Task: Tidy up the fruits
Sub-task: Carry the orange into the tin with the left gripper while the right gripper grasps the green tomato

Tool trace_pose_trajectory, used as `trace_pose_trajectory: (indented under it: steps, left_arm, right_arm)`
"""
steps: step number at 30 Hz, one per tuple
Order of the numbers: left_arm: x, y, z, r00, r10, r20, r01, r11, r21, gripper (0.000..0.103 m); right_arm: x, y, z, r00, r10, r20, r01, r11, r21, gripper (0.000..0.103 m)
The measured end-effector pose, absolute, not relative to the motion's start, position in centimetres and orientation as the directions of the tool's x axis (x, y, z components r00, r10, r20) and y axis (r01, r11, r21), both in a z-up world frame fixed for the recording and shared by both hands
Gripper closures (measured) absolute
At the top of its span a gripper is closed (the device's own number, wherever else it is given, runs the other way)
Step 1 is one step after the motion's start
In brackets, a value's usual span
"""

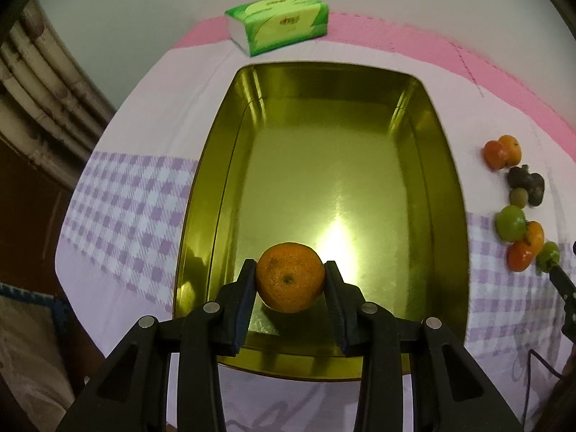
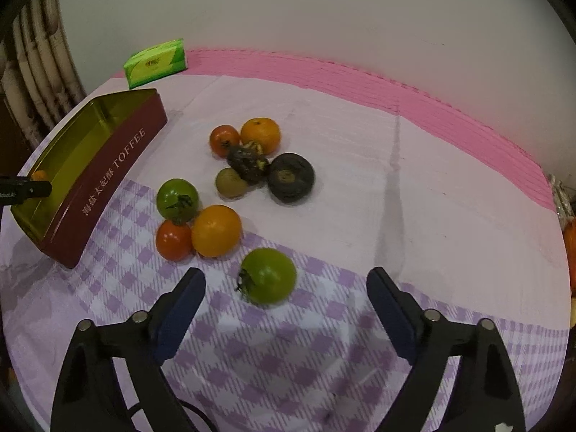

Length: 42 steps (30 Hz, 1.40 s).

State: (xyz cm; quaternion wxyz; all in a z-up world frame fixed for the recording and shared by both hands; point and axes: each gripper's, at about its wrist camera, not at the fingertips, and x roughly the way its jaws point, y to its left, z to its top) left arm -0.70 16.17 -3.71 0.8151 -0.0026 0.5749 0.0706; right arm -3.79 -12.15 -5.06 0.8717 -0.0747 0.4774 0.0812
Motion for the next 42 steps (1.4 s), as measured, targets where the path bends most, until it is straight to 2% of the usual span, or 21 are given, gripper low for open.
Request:
trace_pose_trajectory:
  steps: [2,4,8,10,19,25,26,30,34,38,42]
  left_arm:
    - [-0.9,16.5,-4.1,0.32,0.119,-0.94,-0.127,0.989,0.081,0.065]
    - [-1.0,16.8,-4.4,0.318,0.125,-0.94,-0.135,0.987,0.086,0.065]
    - [-1.2,17.2,-5.0,0.296,0.126,-0.947,-0.153,0.985,0.083,0.065]
    - [-1.3,17.4,-5.3,0.286,0.124,-0.95,-0.157,0.984,0.081,0.065]
    - [-1.3,17.4,-5.9,0.268,0.131,-0.954,-0.151,0.984,0.092,0.064]
    - [-1.2,17.6,-5.9,0.266,0.124,-0.956,-0.155,0.984,0.085,0.063]
    - [-1.2,17.6,-5.8,0.27,0.116,-0.956,-0.155,0.985,0.076,0.06]
    - [-1.6,17.8,-4.2,0.34,0.016,-0.94,-0.14,0.99,-0.033,0.039]
    - [-2.4,18.4,-1.2,0.459,-0.061,-0.887,-0.127,0.983,-0.133,0.032]
    - [-3.4,20.4,1.1,0.54,0.008,-0.841,-0.199,0.973,-0.119,0.026]
    - [-4.1,23.0,1.1,0.522,0.088,-0.848,-0.303,0.949,-0.088,0.026]
  right_arm:
    - [-3.6,-11.7,-5.2,0.532,0.064,-0.844,-0.216,0.974,-0.063,0.022]
    - [-3.4,-11.5,-5.4,0.522,0.068,-0.85,-0.222,0.973,-0.058,0.035]
    - [-3.1,-11.0,-6.0,0.5,0.074,-0.863,-0.226,0.973,-0.047,0.044]
    - [-3.0,-10.9,-6.4,0.485,0.078,-0.871,-0.226,0.973,-0.039,0.052]
    - [-2.7,-10.9,-7.4,0.472,0.066,-0.879,-0.219,0.975,-0.045,0.068]
    - [-2.7,-11.4,-7.0,0.474,0.07,-0.878,-0.202,0.979,-0.031,0.069]
    - [-2.8,-11.5,-6.6,0.483,0.07,-0.873,-0.195,0.98,-0.029,0.069]
    - [-2.3,-11.0,-3.3,0.542,0.117,-0.832,-0.208,0.978,0.002,0.069]
    - [-1.2,-6.5,-0.3,0.526,0.311,-0.792,-0.342,0.929,0.138,0.069]
    - [0.2,-0.4,-0.1,0.433,0.435,-0.789,-0.465,0.858,0.218,0.069]
    - [1.3,5.4,-1.2,0.372,0.452,-0.811,-0.552,0.81,0.198,0.069]
